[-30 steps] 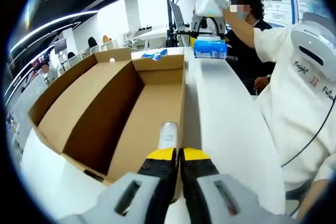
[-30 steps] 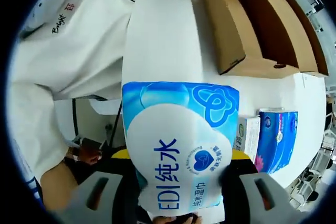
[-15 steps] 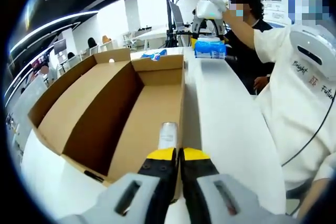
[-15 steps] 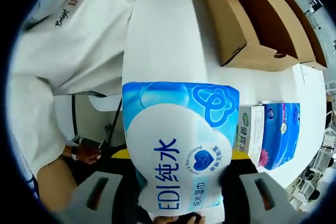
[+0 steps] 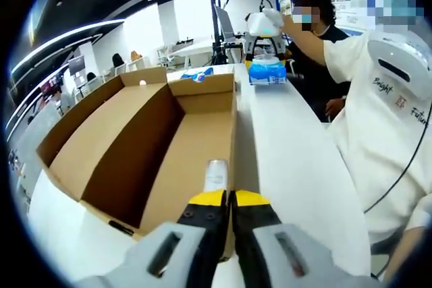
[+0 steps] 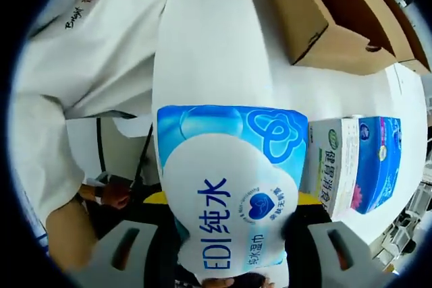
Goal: Operate the shoe box by opening the lid, removing the specified soft item, and placing it in the target area until the item is outside and the box remains undamaged.
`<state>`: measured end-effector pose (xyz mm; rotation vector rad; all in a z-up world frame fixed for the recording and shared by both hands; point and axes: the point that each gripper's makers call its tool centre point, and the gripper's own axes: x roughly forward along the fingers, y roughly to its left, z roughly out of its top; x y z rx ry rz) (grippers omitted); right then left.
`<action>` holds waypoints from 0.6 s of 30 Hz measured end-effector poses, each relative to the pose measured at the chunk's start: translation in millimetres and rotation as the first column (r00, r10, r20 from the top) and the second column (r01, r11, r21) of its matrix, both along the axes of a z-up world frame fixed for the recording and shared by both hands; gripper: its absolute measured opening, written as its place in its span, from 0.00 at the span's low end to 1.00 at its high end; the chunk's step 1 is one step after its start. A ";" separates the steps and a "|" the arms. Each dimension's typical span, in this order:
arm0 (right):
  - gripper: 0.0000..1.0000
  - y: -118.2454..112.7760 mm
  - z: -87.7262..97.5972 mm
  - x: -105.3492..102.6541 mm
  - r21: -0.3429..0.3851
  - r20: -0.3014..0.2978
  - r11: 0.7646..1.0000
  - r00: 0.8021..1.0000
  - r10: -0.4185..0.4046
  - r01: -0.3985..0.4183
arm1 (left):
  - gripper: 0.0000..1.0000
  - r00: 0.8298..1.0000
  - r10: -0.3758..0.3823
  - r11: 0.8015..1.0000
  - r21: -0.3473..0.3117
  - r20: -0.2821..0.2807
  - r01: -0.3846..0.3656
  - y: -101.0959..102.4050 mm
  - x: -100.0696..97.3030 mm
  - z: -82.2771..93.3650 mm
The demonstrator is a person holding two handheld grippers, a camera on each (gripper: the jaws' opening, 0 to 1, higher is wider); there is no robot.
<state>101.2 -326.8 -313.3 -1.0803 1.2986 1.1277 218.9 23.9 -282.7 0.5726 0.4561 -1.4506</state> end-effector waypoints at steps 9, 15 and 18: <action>0.62 -4.4 -17.4 2.4 -0.009 -0.011 0.997 0.997 0.072 -0.072 | 0.03 1.000 0.003 1.000 0.001 0.000 -0.003 -0.5 -0.5 0.0; 0.62 -11.5 -21.2 5.4 -0.029 -0.006 0.999 1.000 0.030 -0.030 | 0.03 1.000 0.004 1.000 0.000 0.003 -0.004 -0.7 -0.9 -0.1; 0.62 -12.1 -21.9 8.7 -0.018 0.009 0.999 0.999 0.035 -0.035 | 0.03 1.000 0.005 1.000 0.003 0.000 -0.005 -0.5 -0.6 -0.3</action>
